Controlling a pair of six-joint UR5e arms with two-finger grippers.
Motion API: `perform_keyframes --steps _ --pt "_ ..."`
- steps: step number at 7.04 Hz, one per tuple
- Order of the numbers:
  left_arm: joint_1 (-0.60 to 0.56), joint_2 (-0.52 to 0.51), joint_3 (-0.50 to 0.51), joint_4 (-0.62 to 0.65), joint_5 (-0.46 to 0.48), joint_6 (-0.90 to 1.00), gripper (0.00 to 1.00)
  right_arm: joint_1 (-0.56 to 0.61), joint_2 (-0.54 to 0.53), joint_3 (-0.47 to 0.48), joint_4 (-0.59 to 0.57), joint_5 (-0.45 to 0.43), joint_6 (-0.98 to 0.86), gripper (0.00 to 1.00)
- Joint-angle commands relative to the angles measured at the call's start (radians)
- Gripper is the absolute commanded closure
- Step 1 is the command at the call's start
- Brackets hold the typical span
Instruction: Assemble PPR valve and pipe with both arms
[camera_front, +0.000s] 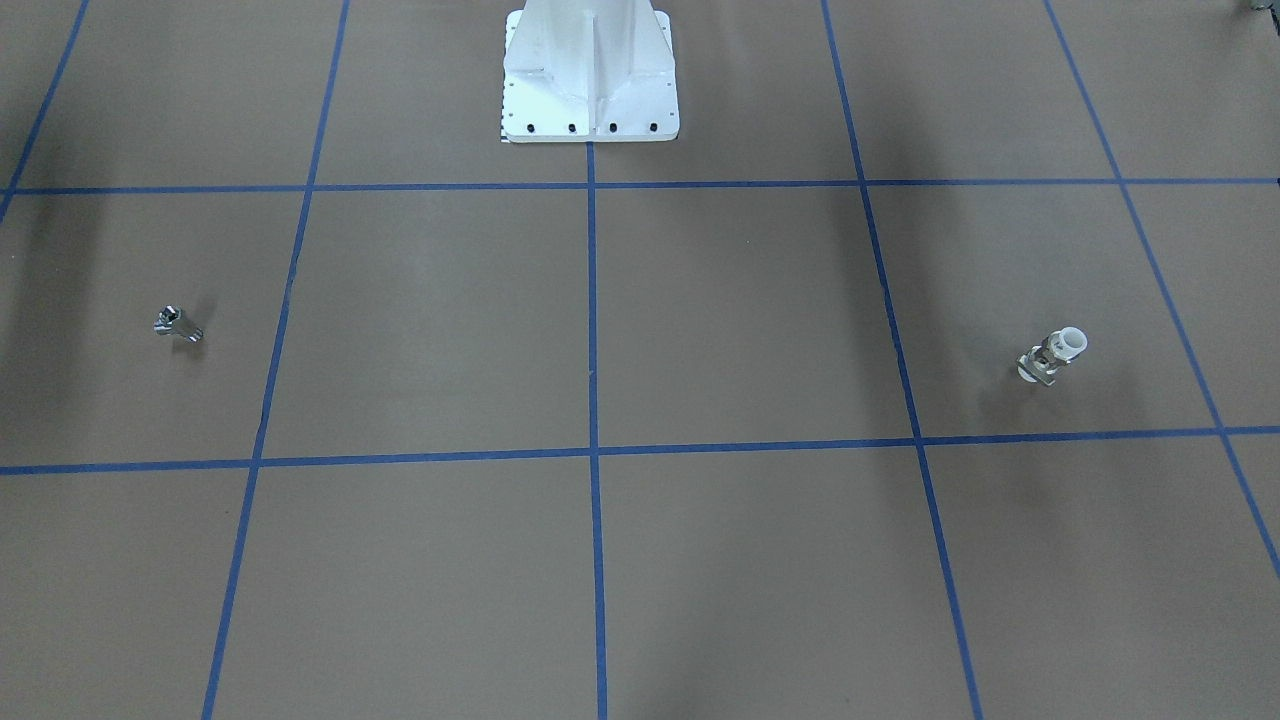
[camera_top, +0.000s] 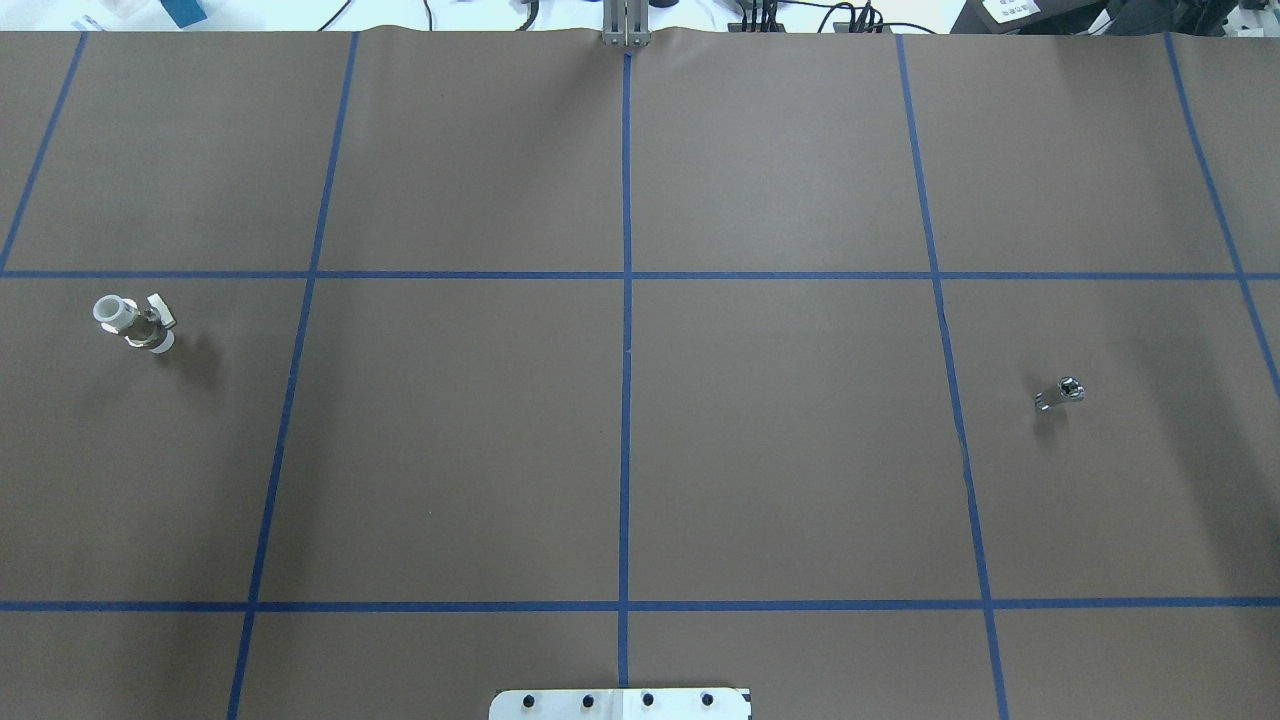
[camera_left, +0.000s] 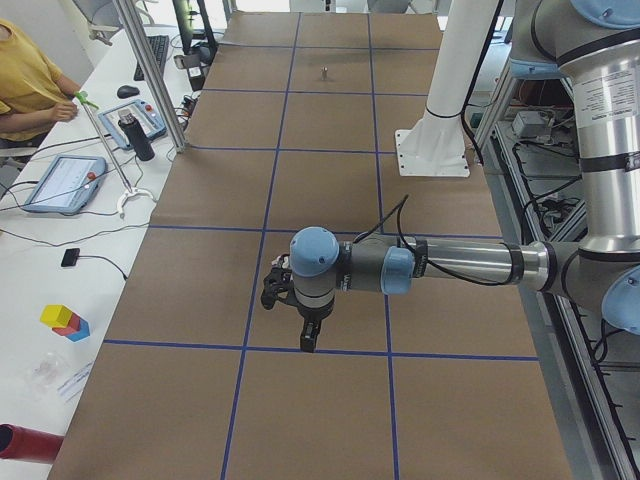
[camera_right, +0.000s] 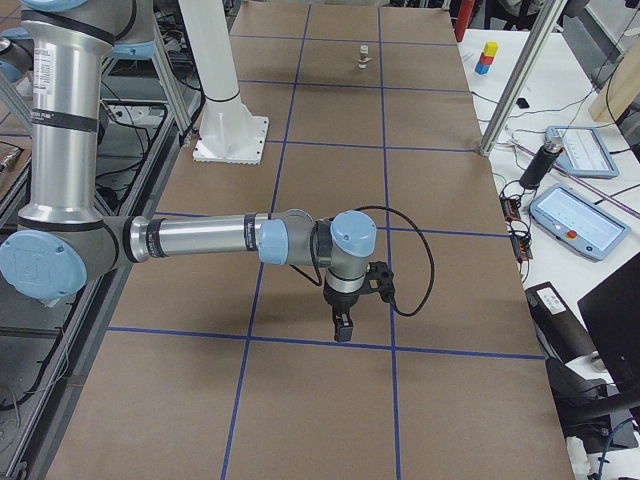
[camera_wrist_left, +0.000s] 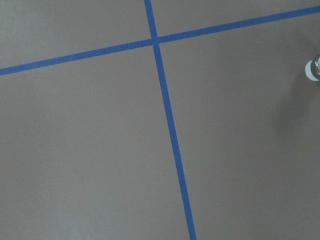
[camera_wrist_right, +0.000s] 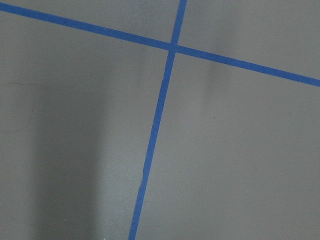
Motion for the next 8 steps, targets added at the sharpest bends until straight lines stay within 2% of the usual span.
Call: perform_keyframes --steps 1,4,6,8 --pt "0.0 0.0 -0.017 0.001 -0.003 0.0 0.0 0.0 0.0 0.0 -0.002 0.0 0.0 0.01" --pt "0.0 -0.029 -0.039 0.001 -0.001 -0.009 0.0 0.0 0.003 0.009 0.002 0.0 -0.002 0.01" --pt "0.002 -0.069 -0.037 -0.005 -0.002 -0.006 0.0 0.002 0.054 0.027 0.002 -0.004 0.0 0.01" --pt "0.002 -0.129 -0.022 -0.119 -0.001 -0.011 0.0 0.002 0.063 0.037 0.002 -0.004 0.002 0.0"
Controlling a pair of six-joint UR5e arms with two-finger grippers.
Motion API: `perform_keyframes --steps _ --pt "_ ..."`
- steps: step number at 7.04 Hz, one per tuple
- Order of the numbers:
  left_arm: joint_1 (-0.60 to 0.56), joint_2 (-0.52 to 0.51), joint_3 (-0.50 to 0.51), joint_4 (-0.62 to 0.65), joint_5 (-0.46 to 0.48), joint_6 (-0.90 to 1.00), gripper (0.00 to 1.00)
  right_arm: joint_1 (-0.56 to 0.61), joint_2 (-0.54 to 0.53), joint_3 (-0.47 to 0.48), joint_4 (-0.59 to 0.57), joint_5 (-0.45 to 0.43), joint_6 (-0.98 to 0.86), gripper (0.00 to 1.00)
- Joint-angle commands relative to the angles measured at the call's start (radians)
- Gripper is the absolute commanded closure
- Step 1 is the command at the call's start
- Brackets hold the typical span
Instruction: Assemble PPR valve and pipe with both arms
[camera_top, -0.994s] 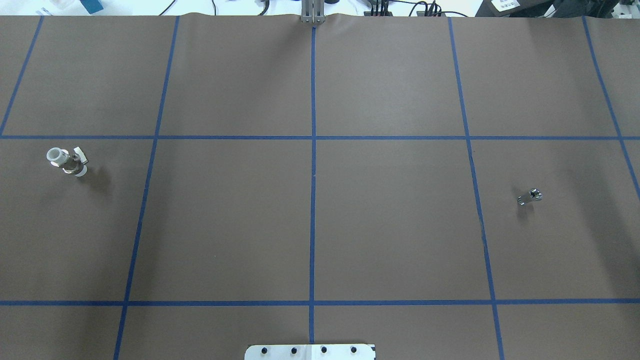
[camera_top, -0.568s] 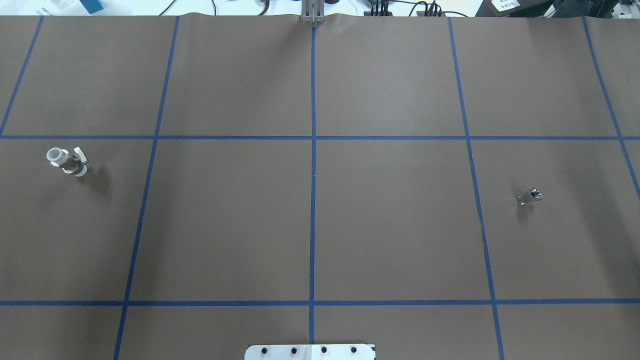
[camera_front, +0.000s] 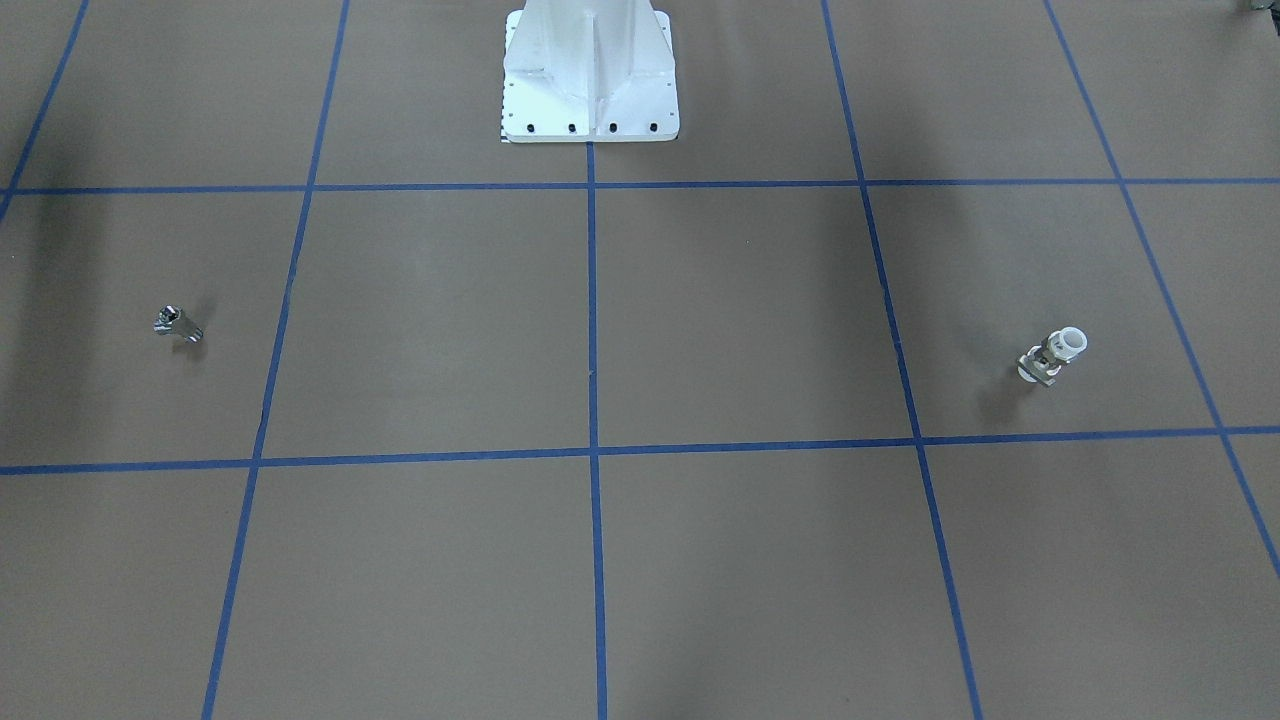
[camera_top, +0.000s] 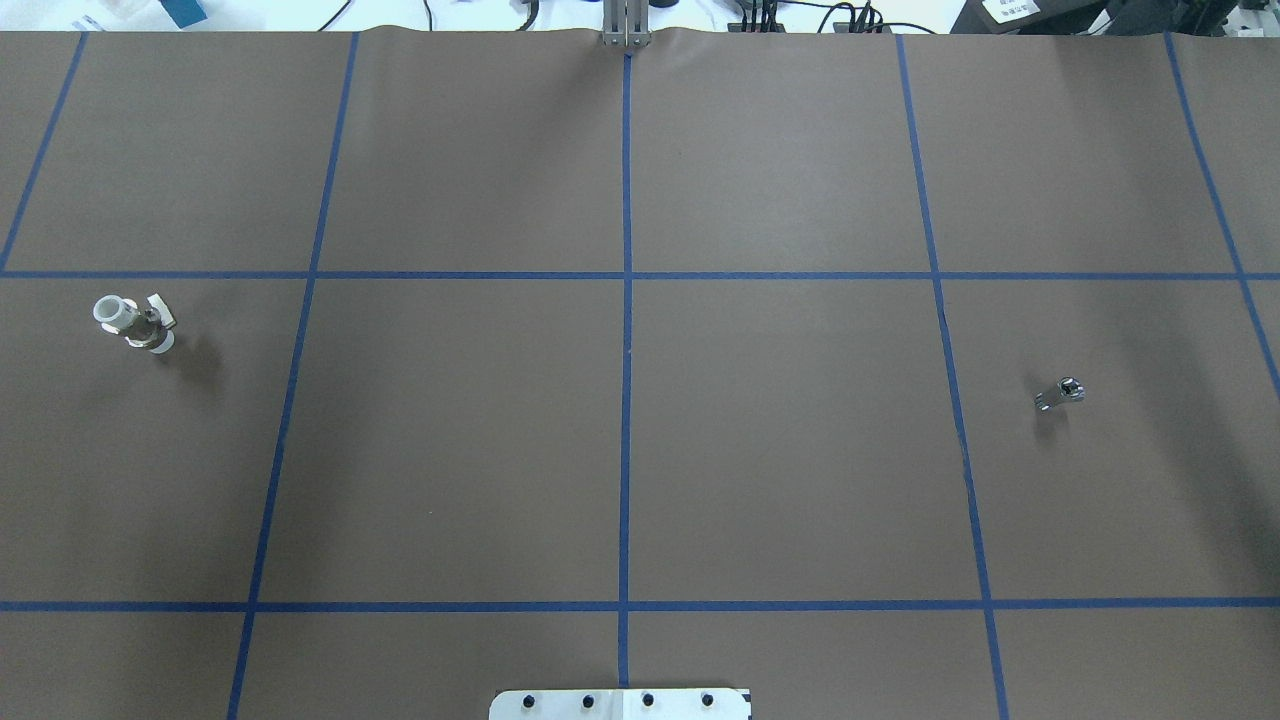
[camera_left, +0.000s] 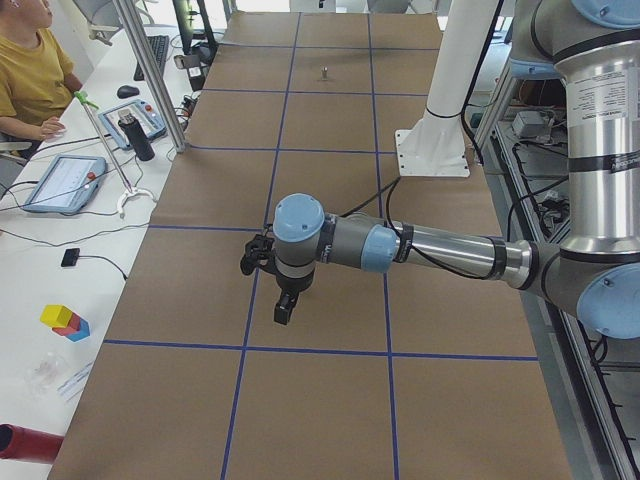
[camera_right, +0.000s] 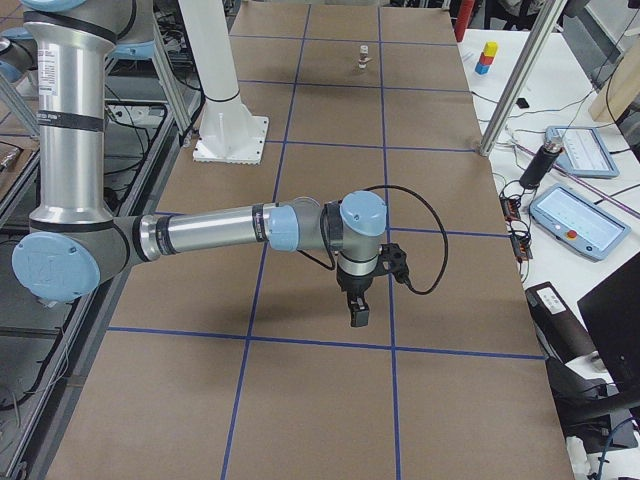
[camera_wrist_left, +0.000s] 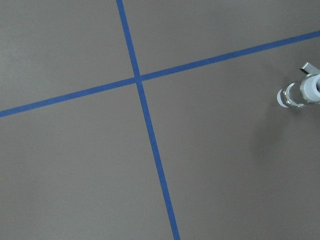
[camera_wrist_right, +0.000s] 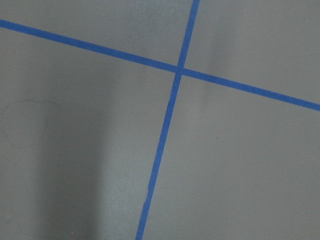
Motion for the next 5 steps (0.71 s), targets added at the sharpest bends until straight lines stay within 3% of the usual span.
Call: perform_keyframes --steps 1,3,5 --pt "0.02 -0.097 0.037 -0.071 -0.001 -0.023 0.0 0.0 0.005 0.005 -0.001 0.001 0.001 0.01" --pt "0.098 -0.116 0.055 -0.158 -0.004 -0.207 0.0 0.0 0.005 0.008 0.0 0.006 -0.001 0.01" --pt "0.219 -0.114 0.128 -0.389 0.0 -0.247 0.0 -0.001 -0.005 -0.004 0.037 0.009 0.001 0.01"
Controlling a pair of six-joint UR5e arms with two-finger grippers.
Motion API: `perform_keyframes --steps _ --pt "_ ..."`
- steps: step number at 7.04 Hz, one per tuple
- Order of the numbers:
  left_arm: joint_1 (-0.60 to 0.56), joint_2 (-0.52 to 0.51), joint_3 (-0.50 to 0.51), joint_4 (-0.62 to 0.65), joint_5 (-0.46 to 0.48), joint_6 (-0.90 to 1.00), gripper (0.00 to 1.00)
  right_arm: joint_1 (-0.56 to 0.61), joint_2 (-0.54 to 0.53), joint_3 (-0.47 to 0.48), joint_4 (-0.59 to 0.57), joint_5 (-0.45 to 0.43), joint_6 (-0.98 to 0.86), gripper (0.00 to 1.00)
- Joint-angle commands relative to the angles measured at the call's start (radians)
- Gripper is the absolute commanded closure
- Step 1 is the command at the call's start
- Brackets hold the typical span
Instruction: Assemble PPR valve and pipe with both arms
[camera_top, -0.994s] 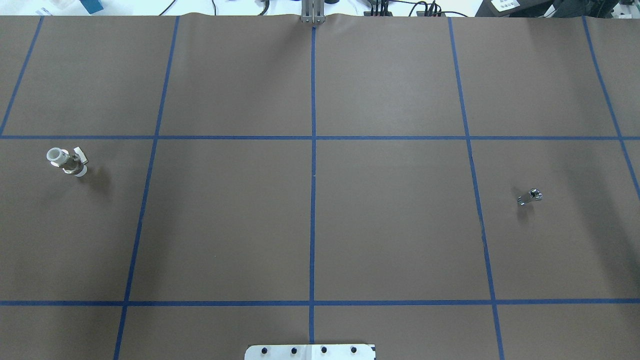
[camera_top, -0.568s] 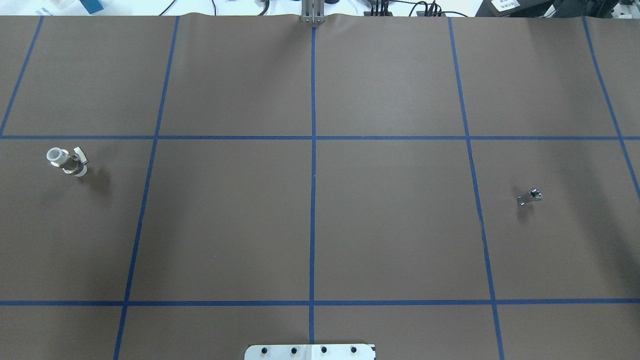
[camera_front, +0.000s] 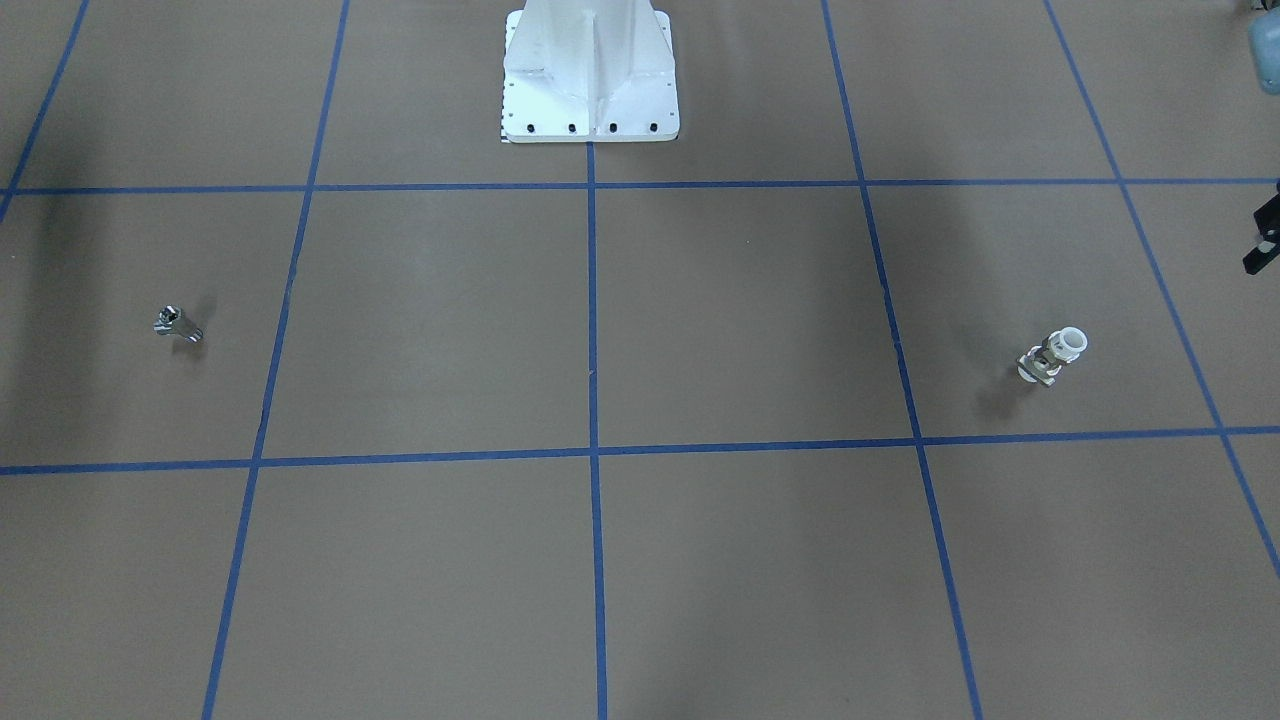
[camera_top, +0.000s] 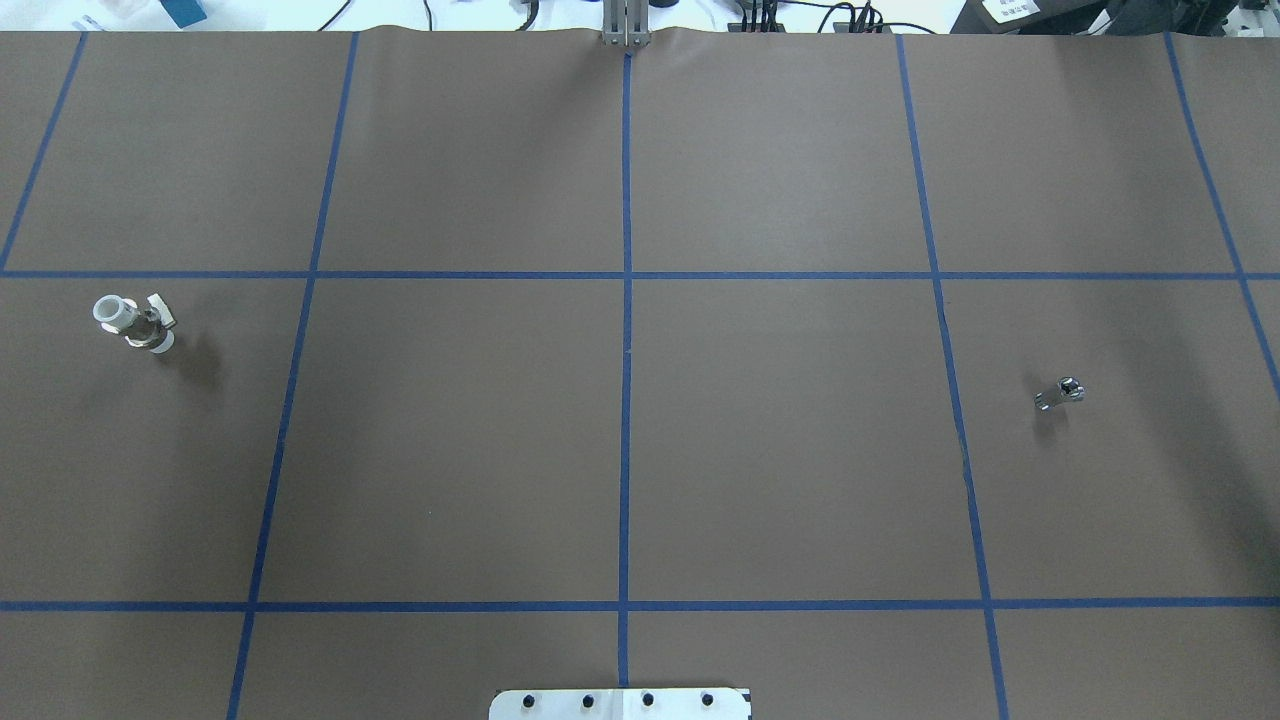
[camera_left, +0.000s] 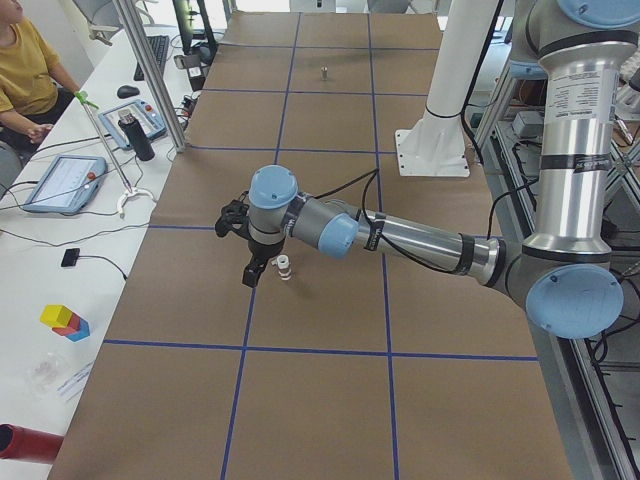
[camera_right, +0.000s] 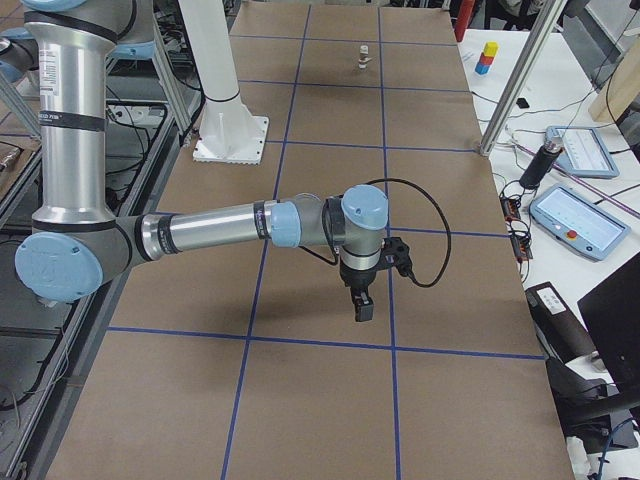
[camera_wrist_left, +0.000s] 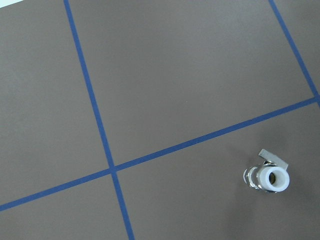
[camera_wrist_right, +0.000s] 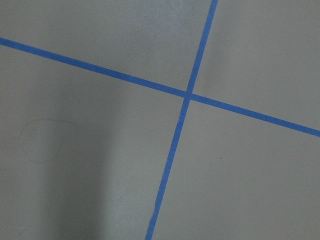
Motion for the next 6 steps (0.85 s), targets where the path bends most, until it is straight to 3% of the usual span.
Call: perform_keyframes --steps 1,2,4,6 --pt "0.153 -0.021 0.072 -0.146 0.001 -0.041 0.0 -0.001 -0.007 -0.008 0.019 0.001 0.001 0.01" --pt "0.201 -0.028 0.067 -0.166 0.016 -0.2 0.0 -0.001 -0.007 -0.013 0.019 0.001 0.001 0.01" --pt "0.37 -0.048 0.077 -0.194 0.19 -0.342 0.0 -0.001 -0.007 -0.014 0.019 0.003 0.001 0.01" --pt "0.403 -0.052 0.121 -0.203 0.234 -0.343 0.0 -0.001 -0.007 -0.014 0.019 0.003 0.001 0.01"
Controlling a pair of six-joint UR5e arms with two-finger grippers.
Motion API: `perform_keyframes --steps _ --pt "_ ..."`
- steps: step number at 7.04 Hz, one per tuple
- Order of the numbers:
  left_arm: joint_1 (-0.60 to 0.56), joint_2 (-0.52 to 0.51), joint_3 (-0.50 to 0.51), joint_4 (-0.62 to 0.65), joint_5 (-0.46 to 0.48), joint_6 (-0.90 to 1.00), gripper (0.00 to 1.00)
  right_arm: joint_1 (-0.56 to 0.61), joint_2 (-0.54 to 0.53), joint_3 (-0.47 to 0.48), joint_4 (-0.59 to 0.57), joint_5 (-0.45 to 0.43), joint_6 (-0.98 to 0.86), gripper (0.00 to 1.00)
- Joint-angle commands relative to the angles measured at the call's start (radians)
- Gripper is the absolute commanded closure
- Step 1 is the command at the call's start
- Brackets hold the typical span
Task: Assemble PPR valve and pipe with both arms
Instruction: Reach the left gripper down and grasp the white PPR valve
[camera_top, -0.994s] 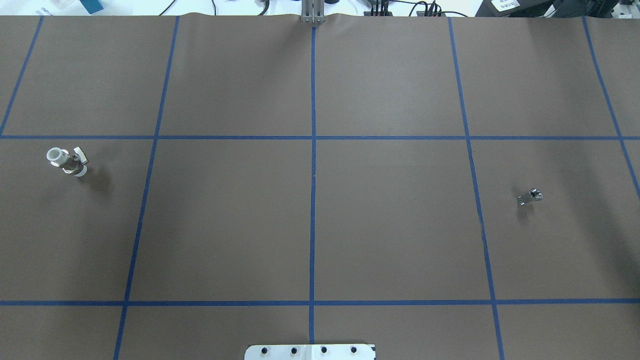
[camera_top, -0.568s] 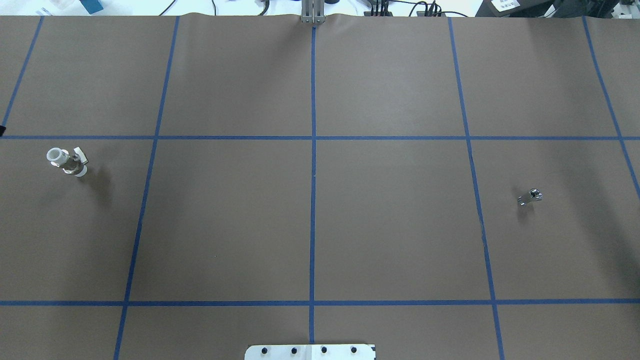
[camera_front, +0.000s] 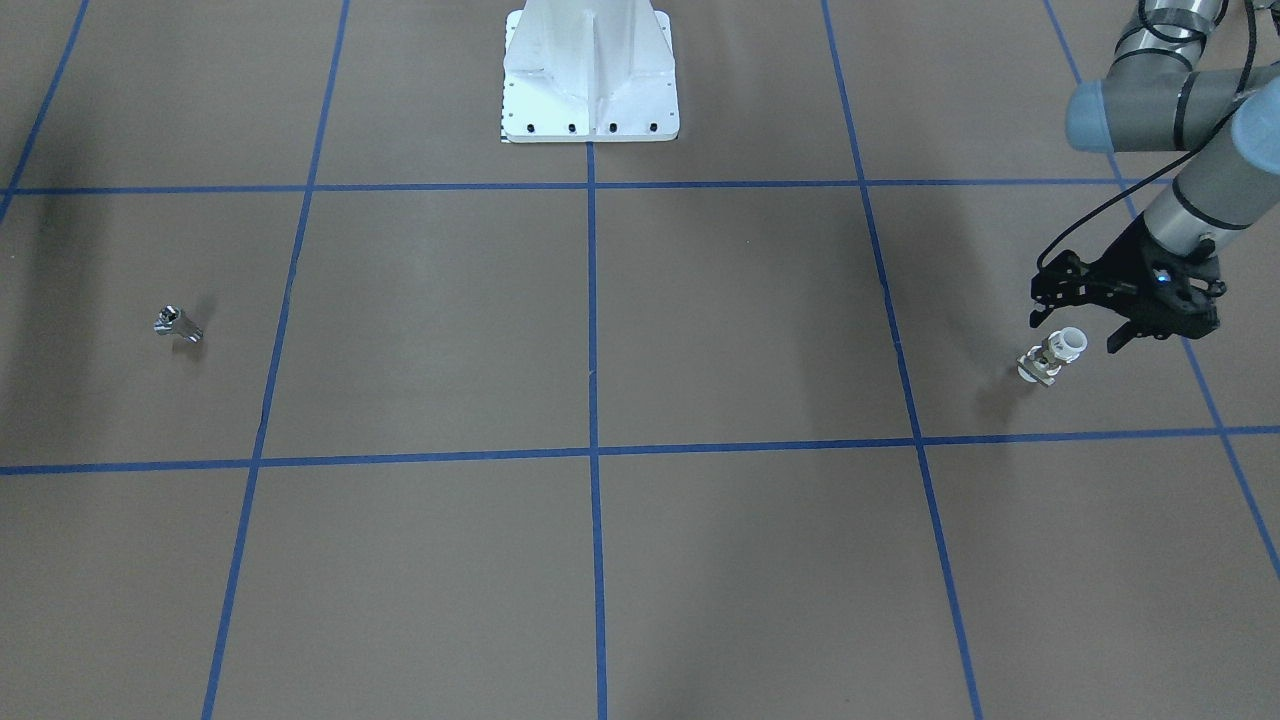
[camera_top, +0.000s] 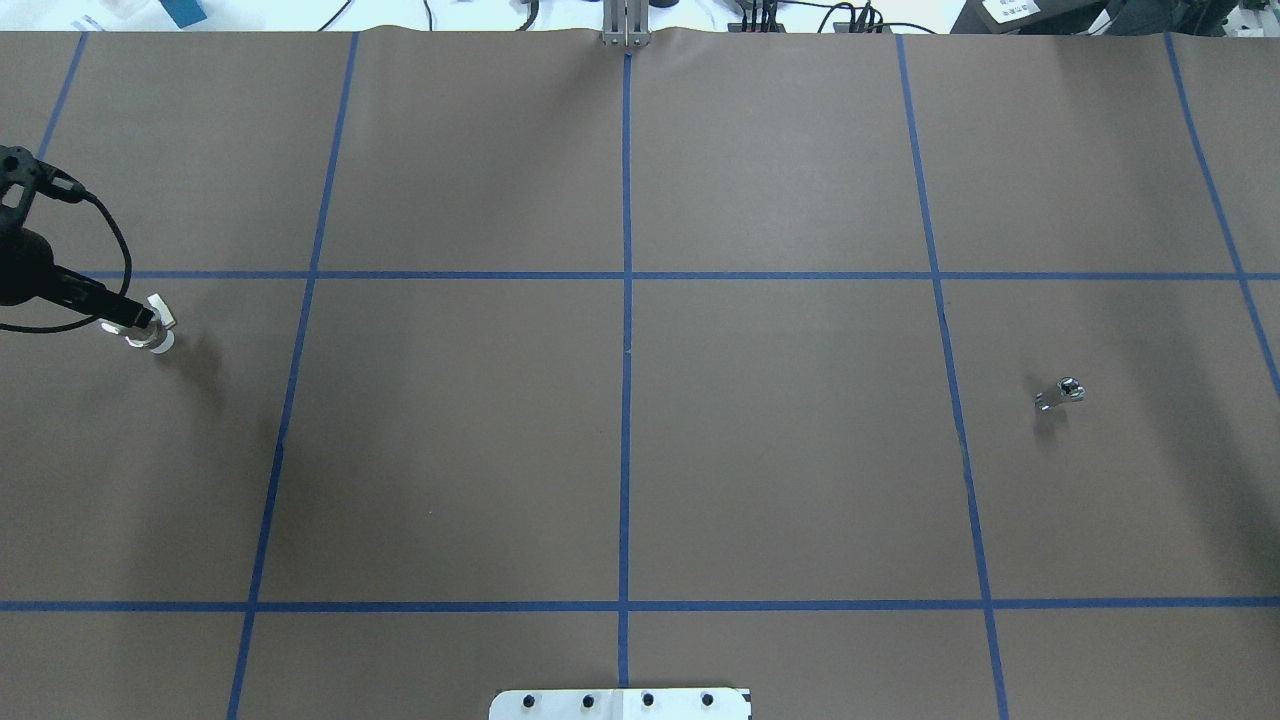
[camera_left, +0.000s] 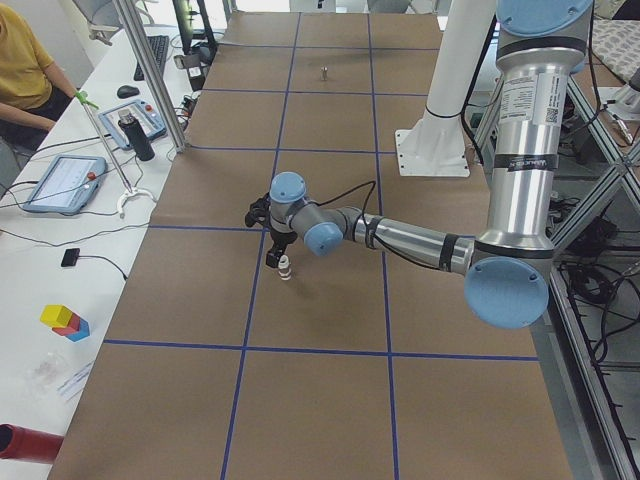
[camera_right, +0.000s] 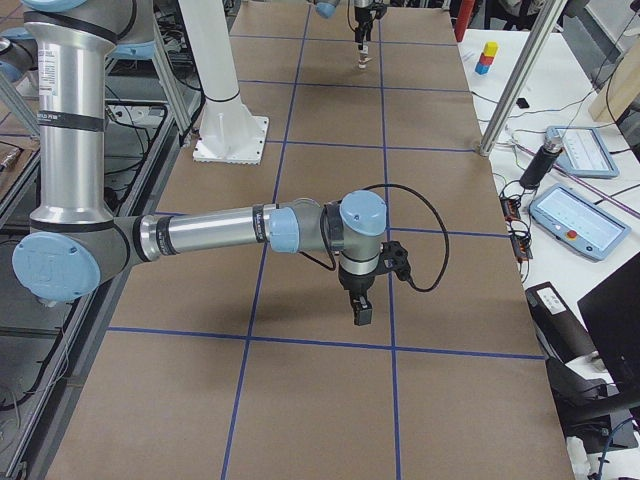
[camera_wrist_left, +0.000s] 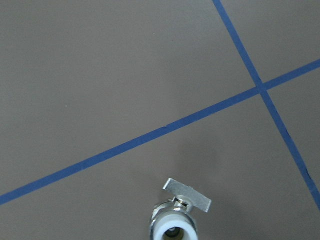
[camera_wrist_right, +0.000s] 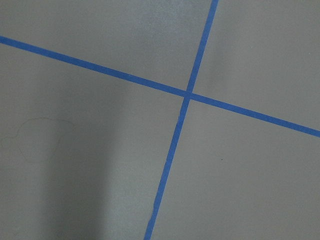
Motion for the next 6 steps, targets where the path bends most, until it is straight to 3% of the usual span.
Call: perform_keyframes --steps 1,4,5,6 --pt "0.027 -0.004 0.043 -0.007 0.042 -0.007 0.0 0.0 0.0 0.001 0.0 0.0 0.0 0.01" --pt "0.027 -0.007 0.066 -0.024 0.042 -0.006 0.01 0.0 0.0 0.0 0.0 0.0 0.0 0.01" --pt "0.027 -0.008 0.065 -0.024 0.042 -0.007 0.22 0.0 0.0 0.0 0.0 0.0 0.0 0.01" --pt "0.027 -0.013 0.065 -0.024 0.042 -0.004 0.67 0.0 0.0 0.0 0.0 0.0 0.0 0.01"
